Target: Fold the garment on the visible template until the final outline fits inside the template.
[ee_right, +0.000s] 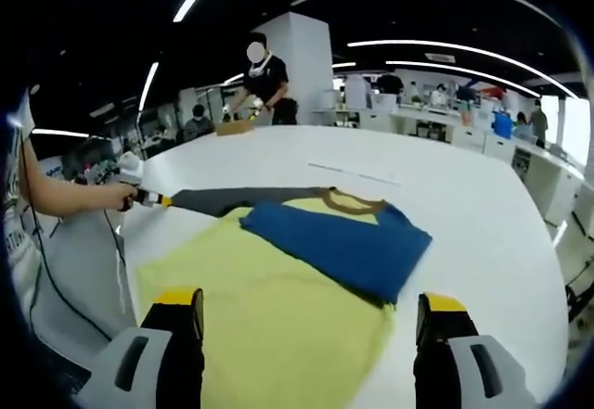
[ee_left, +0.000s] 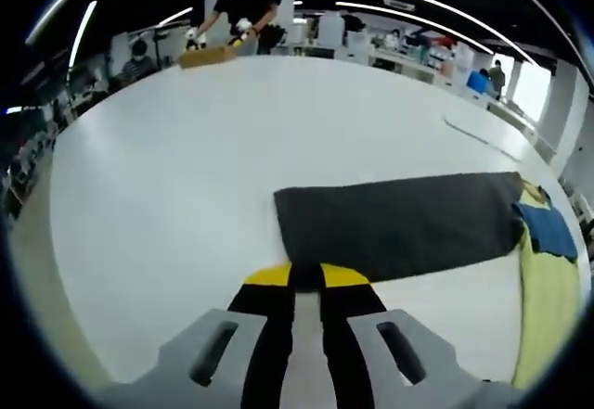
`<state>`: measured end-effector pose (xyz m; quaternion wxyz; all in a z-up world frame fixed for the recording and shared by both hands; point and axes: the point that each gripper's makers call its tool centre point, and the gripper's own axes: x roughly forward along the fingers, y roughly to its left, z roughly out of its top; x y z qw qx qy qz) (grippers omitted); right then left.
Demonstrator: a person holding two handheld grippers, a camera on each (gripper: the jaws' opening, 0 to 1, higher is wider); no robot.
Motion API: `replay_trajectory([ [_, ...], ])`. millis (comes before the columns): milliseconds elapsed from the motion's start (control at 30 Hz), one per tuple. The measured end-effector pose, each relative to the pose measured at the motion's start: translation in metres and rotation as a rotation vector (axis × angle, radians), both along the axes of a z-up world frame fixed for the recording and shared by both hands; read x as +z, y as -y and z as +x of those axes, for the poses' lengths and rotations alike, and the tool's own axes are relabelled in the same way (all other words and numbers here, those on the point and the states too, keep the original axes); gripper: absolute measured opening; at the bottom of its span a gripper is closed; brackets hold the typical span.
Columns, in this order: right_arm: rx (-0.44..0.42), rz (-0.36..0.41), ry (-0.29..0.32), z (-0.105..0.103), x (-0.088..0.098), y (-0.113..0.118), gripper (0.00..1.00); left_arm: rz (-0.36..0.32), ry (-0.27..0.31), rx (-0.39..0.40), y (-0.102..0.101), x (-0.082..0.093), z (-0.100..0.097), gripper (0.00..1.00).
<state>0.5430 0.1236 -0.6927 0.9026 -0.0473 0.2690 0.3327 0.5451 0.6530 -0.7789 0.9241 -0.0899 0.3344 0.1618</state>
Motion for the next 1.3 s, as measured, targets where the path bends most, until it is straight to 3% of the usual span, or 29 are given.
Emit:
replay_trajectory([
  [100, 0.004, 0.006, 0.002, -0.001, 0.001, -0.001, 0.94, 0.007, 0.001, -0.024, 0.005, 0.002, 0.001, 0.01],
  [500, 0.017, 0.007, 0.009, -0.007, 0.001, 0.002, 0.97, -0.017, 0.022, -0.024, 0.010, 0.010, 0.001, 0.01],
  [1300, 0.033, 0.018, 0.018, -0.019, 0.005, 0.000, 0.99, -0.035, 0.143, -0.158, 0.054, 0.063, 0.036, 0.01],
])
